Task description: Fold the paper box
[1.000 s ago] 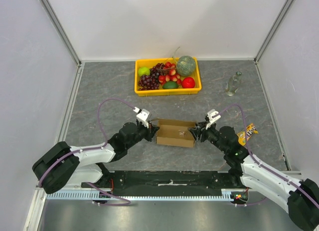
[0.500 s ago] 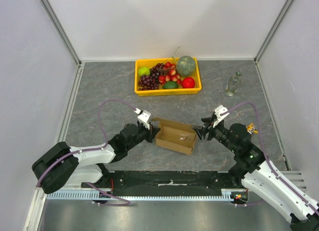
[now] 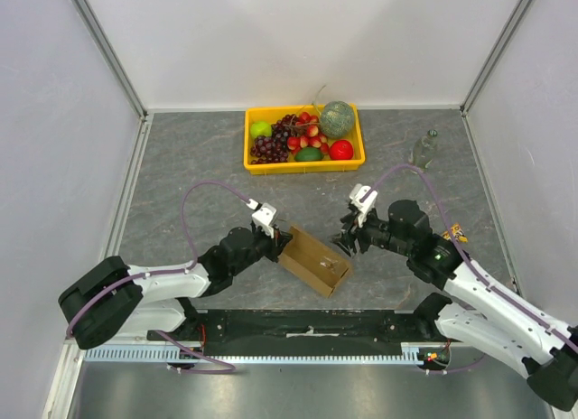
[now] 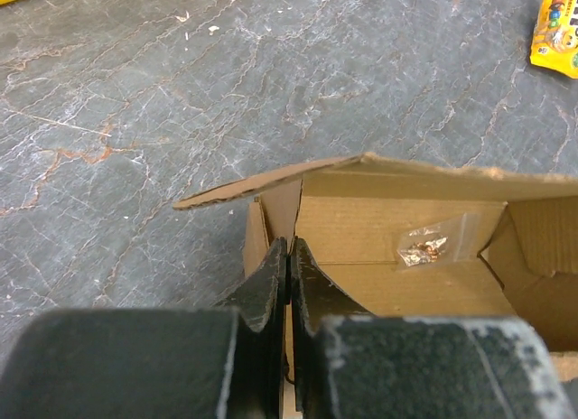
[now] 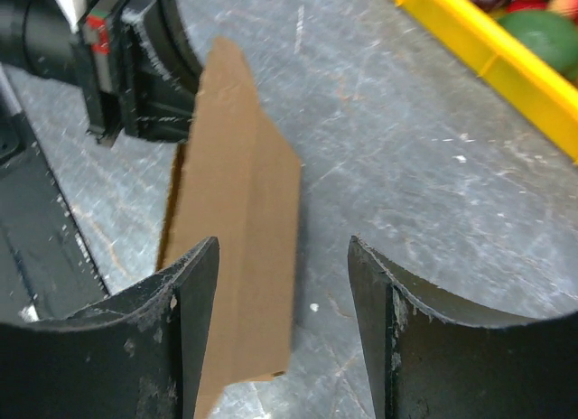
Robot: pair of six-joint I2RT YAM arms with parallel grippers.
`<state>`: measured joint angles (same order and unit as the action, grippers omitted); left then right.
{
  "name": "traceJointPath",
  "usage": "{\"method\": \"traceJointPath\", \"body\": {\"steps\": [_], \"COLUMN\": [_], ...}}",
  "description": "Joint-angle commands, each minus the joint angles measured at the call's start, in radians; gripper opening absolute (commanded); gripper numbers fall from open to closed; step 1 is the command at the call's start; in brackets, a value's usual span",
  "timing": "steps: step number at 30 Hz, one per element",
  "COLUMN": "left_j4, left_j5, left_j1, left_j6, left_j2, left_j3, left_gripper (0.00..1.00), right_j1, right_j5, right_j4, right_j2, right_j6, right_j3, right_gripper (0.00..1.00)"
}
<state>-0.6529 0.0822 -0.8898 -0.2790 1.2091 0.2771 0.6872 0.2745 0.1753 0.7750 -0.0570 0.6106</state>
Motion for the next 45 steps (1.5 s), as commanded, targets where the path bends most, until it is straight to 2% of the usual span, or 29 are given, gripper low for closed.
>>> {"method": "traceJointPath", "body": {"steps": [1, 4, 10, 16, 19, 25, 30, 33, 38, 43, 45], "left_j4": [-0.01, -0.011, -0.007, 0.015, 0.042, 0.194, 0.341, 0.459, 0.726, 0.942, 1.002], "left_j5": [0.045, 0.051, 0.056, 0.037, 0.027, 0.007, -0.038, -0.05, -0.035, 0.046, 0.073], "left_j1": [-0.017, -0.023, -0.029, -0.037, -0.037, -0.041, -0.046, -0.047, -0.061, -0.077, -0.08], "left_j6": [0.004, -0.005, -0.043, -0.08, -0.095, -0.138, -0.238, -0.294, -0.399, -0.505, -0.537], "left_j2": [0.006, -0.003, -0.077, -0.184, -0.249, -0.394, -0.491, -0.531, -0.583, -0.625, -0.652], "left_j3": [-0.018, -0.032, -0.084, -0.136, -0.157, -0.17, -0.151, -0.125, -0.032, 0.049, 0.069], "left_gripper": [0.04, 0.05, 0.12, 0.31, 0.36, 0.42, 0.44, 0.43, 0.31, 0.18, 0.15], "right_j1": [0.073, 0.103, 0.112, 0.114, 0.117, 0.12, 0.123, 0.123, 0.126, 0.161, 0.184], "right_j5": [0.01, -0.073, -0.132, -0.146, -0.146, -0.139, -0.165, -0.193, -0.202, -0.156, -0.144], "right_j4": [-0.048, -0.1, -0.229, -0.289, -0.309, -0.312, -0.313, -0.31, -0.315, -0.336, -0.353], "right_j2": [0.032, 0.052, 0.06, 0.104, 0.112, 0.133, 0.15, 0.168, 0.211, 0.265, 0.279], "right_j6": [0.005, -0.049, -0.122, -0.159, -0.167, -0.172, -0.188, -0.196, -0.218, -0.234, -0.242], "right_j3": [0.026, -0.001, -0.072, -0.106, -0.118, -0.117, -0.112, -0.103, -0.08, -0.058, -0.055], "right_gripper": [0.66, 0.64, 0.64, 0.64, 0.64, 0.64, 0.63, 0.61, 0.55, 0.38, 0.34]}}
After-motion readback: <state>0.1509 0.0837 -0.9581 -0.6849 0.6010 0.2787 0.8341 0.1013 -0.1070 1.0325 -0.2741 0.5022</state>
